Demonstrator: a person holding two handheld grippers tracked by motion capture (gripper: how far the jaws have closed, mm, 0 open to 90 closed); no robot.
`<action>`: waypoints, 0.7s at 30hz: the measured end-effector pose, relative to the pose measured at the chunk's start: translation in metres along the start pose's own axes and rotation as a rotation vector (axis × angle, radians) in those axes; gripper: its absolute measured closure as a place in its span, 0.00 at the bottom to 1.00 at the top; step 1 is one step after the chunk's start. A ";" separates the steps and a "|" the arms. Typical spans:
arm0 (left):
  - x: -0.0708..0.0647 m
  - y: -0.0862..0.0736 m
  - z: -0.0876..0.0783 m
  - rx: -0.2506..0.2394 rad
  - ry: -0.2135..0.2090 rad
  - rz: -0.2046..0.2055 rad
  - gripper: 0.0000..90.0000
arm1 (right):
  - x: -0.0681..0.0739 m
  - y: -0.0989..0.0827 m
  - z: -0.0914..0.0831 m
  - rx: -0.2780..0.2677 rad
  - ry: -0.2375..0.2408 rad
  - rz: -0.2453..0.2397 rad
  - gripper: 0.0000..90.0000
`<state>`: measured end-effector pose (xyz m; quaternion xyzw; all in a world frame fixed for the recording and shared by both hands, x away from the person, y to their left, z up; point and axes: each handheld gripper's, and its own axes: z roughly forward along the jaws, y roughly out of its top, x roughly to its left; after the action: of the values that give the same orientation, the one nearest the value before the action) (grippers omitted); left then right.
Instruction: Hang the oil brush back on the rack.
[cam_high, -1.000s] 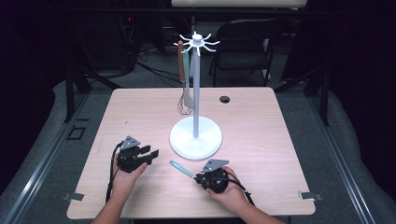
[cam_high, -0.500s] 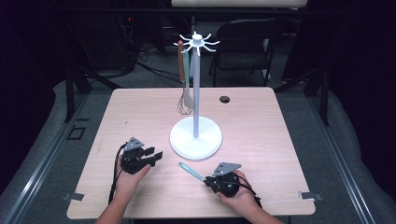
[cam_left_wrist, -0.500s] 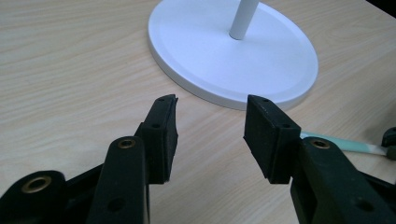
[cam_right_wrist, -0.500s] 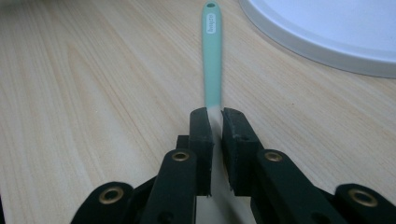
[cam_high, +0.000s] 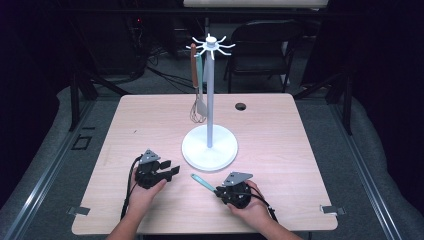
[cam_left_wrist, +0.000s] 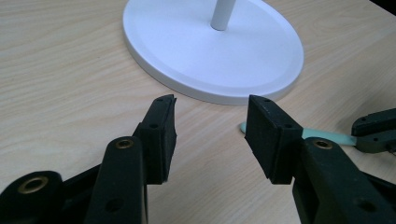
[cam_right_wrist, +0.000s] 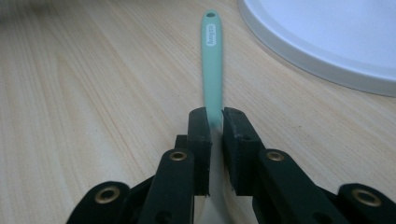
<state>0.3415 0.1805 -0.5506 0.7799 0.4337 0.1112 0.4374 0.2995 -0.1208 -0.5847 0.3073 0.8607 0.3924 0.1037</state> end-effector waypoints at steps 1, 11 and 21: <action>-0.001 0.000 0.001 0.004 -0.004 0.003 0.58 | 0.000 0.000 0.000 -0.003 -0.002 -0.003 0.91; -0.012 -0.002 0.010 0.024 -0.044 0.028 0.55 | 0.001 -0.003 -0.002 -0.040 0.009 0.005 0.92; -0.021 -0.004 0.017 0.036 -0.101 0.043 0.50 | -0.002 0.003 -0.012 -0.121 0.015 0.031 0.92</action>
<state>0.3360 0.1559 -0.5594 0.8013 0.3962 0.0733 0.4422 0.2973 -0.1279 -0.5746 0.3107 0.8314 0.4475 0.1093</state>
